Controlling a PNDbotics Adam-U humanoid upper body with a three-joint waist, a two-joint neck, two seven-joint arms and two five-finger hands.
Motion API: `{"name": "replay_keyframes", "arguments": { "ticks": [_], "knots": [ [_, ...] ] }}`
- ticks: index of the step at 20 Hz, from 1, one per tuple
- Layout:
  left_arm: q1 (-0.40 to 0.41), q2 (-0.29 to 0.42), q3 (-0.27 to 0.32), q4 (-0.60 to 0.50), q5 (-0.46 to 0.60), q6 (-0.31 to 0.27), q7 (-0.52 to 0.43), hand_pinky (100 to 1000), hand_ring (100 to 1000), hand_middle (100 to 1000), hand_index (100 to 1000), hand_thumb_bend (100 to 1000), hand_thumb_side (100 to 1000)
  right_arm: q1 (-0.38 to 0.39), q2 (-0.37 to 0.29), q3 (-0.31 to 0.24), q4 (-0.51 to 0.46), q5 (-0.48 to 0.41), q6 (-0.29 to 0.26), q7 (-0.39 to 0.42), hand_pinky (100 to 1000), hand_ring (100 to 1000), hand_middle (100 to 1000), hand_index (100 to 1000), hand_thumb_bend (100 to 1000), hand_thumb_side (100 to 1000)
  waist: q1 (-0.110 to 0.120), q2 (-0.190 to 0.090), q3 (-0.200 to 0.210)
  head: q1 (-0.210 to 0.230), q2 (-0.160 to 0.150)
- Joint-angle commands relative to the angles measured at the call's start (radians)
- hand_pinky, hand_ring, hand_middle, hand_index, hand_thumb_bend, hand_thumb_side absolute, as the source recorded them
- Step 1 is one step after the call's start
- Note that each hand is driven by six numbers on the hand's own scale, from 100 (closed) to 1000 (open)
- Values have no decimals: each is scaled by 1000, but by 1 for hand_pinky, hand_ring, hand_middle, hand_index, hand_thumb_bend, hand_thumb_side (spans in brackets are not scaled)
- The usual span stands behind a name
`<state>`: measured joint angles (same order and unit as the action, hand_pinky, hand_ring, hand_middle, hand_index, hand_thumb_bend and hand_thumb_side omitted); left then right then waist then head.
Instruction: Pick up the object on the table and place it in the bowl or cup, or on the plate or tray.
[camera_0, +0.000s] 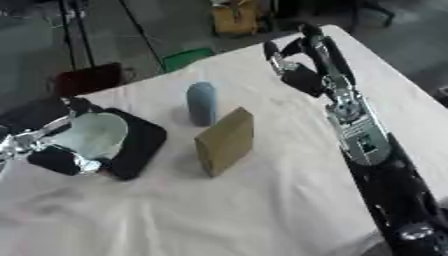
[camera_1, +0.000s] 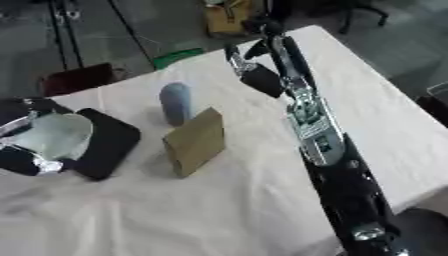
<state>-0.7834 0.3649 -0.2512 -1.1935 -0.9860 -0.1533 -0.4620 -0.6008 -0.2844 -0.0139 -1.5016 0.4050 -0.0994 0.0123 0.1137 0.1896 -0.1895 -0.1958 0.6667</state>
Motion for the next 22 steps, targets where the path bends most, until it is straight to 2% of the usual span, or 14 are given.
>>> {"name": "replay_keyframes", "arguments": {
  "ticks": [1,5,9,10,12,13,15,16,22],
  "knots": [
    [-42,-27,50,103,-63,-3,88,763,699,796,898,678,610,-29,-2,6,-11,3,-3,7,693,569,803,862,312,551,-6,-11,-7,12,-15],
    [-63,-44,82,168,-109,6,176,765,703,800,895,702,625,-32,-3,8,-9,2,-4,9,693,568,804,862,312,551,-5,-9,-17,17,-15],
    [-72,-35,126,193,-115,45,229,773,717,807,894,713,657,-30,-3,7,-8,0,-5,9,693,568,803,862,312,551,-3,-9,-20,17,-15],
    [-71,-33,136,195,-109,54,238,783,738,829,896,768,704,-30,-3,7,-8,0,-5,9,693,568,803,862,310,552,-3,-9,-19,16,-15],
    [-70,-30,147,197,-95,65,254,795,753,839,897,809,733,-29,-3,7,-9,-1,-5,9,693,568,803,862,310,552,-3,-9,-18,16,-16],
    [-69,-29,149,197,-89,69,261,799,761,841,897,838,752,-29,-3,7,-9,-1,-5,9,693,568,803,862,311,552,-3,-9,-18,16,-16],
    [-68,-29,153,198,-82,76,275,799,761,841,897,838,752,-29,-3,7,-9,0,-5,9,693,568,803,862,311,552,-3,-9,-17,15,-16],
    [-69,-29,154,200,-81,78,282,808,778,848,896,872,776,-28,-3,7,-9,0,-5,10,693,567,803,862,311,552,-3,-9,-17,16,-16],
    [-80,-40,150,230,-99,77,321,811,795,855,895,854,802,-31,-3,8,-7,-1,-5,11,693,567,803,862,311,554,-4,-6,-21,17,-15]
  ]
}}
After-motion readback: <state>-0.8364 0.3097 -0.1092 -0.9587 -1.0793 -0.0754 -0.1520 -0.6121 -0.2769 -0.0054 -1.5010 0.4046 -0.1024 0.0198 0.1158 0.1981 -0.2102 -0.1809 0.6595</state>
